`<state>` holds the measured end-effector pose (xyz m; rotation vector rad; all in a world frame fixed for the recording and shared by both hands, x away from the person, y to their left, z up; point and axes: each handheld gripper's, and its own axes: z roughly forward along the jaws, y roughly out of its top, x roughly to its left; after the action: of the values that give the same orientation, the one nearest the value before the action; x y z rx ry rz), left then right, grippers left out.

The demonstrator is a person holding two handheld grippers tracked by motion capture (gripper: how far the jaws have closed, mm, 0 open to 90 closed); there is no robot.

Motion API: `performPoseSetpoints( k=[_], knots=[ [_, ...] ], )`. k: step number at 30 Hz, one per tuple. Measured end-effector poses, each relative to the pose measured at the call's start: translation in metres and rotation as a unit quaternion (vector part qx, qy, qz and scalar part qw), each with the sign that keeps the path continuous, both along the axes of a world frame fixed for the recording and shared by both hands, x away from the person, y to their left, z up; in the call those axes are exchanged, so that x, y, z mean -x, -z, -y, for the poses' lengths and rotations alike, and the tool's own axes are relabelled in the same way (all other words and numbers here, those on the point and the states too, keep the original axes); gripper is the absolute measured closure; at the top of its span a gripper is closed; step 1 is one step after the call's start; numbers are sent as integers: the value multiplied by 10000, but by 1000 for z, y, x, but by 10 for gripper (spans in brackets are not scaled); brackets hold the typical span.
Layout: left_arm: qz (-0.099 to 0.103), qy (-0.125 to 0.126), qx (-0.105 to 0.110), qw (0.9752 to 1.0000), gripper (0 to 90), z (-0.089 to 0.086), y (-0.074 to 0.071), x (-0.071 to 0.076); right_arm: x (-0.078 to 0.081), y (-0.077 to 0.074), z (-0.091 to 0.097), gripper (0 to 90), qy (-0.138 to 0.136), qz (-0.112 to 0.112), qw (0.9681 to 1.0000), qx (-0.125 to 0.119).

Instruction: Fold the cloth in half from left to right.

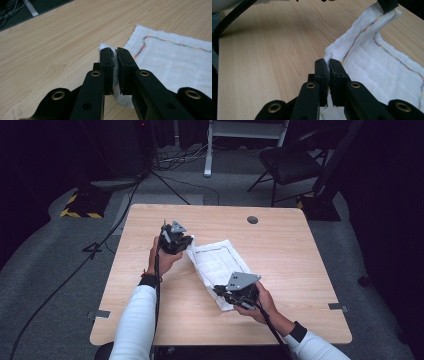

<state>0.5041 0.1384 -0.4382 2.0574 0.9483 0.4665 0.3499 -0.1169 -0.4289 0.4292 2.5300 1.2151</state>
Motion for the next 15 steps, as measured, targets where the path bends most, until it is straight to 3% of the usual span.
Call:
performPoseSetpoints(
  k=[5, 15],
  knots=[
    [-3, 64, 76, 10000, 835, 20, 2, -6, -3, -2, 22, 854, 193, -1, 9998, -16],
    [17, 296, -21, 9996, 835, 61, 9, -16, -7, 0, 62, 854, 600, -16, 9982, 14]
  ],
)
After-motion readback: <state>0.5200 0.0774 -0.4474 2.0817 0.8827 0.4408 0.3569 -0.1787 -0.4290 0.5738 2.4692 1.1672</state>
